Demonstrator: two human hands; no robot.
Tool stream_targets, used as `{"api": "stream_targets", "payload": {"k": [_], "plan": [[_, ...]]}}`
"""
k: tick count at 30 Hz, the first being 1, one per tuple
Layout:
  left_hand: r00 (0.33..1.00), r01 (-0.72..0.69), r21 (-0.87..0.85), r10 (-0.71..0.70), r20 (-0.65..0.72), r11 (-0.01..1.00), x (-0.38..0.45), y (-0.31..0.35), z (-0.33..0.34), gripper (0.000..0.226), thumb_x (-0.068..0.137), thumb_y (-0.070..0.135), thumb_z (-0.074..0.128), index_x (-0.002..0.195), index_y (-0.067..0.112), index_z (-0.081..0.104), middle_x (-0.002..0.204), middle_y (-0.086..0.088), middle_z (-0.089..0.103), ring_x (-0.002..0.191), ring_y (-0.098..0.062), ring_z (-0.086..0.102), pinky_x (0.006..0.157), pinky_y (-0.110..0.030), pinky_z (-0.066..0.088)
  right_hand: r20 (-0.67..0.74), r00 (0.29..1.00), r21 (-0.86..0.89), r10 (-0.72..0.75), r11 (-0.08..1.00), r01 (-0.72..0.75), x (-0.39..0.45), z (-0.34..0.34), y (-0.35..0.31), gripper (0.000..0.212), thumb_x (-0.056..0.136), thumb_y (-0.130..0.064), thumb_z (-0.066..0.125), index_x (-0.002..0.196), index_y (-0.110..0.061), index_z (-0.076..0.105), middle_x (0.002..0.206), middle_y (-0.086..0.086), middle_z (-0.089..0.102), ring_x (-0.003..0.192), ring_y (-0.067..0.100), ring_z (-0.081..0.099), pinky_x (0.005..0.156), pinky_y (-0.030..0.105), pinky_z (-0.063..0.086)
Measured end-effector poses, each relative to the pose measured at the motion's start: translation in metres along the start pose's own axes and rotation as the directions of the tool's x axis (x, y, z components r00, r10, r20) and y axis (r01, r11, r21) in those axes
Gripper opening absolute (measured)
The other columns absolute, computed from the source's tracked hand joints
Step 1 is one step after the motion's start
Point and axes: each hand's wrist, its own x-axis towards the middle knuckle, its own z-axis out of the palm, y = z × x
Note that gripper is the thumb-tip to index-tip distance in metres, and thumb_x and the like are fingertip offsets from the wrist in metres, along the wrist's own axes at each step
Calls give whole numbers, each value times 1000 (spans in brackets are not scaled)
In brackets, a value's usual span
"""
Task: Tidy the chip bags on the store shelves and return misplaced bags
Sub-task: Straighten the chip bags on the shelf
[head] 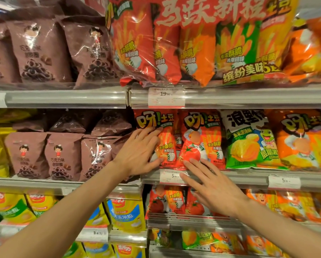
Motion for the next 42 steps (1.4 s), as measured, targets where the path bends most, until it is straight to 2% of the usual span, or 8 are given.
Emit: {"api": "stream_targets", "payload": {"k": [7, 14, 21, 23, 26, 29, 32, 42], "plan": [[998, -2, -17, 1, -61, 1000, -5, 3, 5, 55, 95, 63, 44, 119, 16, 60, 153, -9, 51, 145, -31, 41, 120, -44, 23, 60, 998, -23, 19, 1000, -18, 0, -5, -4, 77, 87, -43, 70, 154, -18, 40, 164, 21, 27, 152, 36, 26, 120, 53, 14], [978, 16, -78, -32, -206, 997, -24, 22, 16, 42, 99, 42, 54, 124, 10, 65, 144, -13, 58, 136, -34, 51, 114, -46, 38, 108, 994, -35, 29, 999, -25, -2, -9, -6, 76, 90, -45, 67, 155, -21, 37, 166, 19, 23, 154, 35, 22, 121, 53, 12], [952, 38, -316, -131, -277, 948, -59, 66, 36, 16, 92, 26, 66, 101, 12, 66, 101, -3, 64, 94, -24, 57, 79, -32, 46, -2, 988, 45, 156, 987, -156, -11, -26, 6, 61, 99, -46, 49, 151, -14, 43, 160, 16, 38, 147, 33, 37, 120, 49, 28], [949, 136, -455, -248, -196, 880, -65, 84, 33, 14, 94, 31, 63, 83, 24, 59, 80, 8, 59, 76, -10, 51, 66, -22, 36, -11, 971, 75, 239, 969, -237, -12, -32, 19, 61, 100, -48, 46, 149, -13, 43, 158, 15, 40, 145, 34, 38, 119, 49, 33], [886, 414, -623, -452, 107, 664, -63, 104, 34, 41, 96, 45, 59, 61, 33, 42, 56, 13, 51, 55, -4, 48, 55, -30, 35, 26, 930, 90, 368, 925, -368, -10, -38, 44, 71, 100, -61, 34, 150, -12, 43, 157, 16, 41, 145, 35, 37, 119, 51, 32], [760, 605, -665, -567, 319, 437, -55, 116, 42, 51, 94, 59, 57, 57, 24, 55, 52, 8, 60, 55, -13, 58, 59, -33, 45, 110, 912, 79, 394, 912, -403, -7, -39, 67, 89, 94, -74, 19, 157, -12, 33, 164, 14, 30, 153, 32, 25, 126, 50, 16], [639, 694, -691, -616, 461, 203, -47, 124, 44, 55, 94, 60, 57, 65, 16, 72, 63, 14, 74, 53, -2, 63, 62, -28, 49, 148, 916, 62, 374, 920, -386, -2, -37, 80, 93, 93, -80, 19, 161, -16, 19, 169, 10, 19, 156, 27, 15, 125, 46, -4], [606, 676, -726, -657, 449, 127, -37, 130, 38, 52, 98, 43, 61, 69, 4, 78, 52, 15, 70, 39, 6, 53, 55, -22, 40, 132, 931, 90, 342, 931, -354, -2, -24, 87, 93, 93, -80, 16, 161, -17, 18, 169, 7, 21, 156, 25, 18, 126, 51, -5]]}}
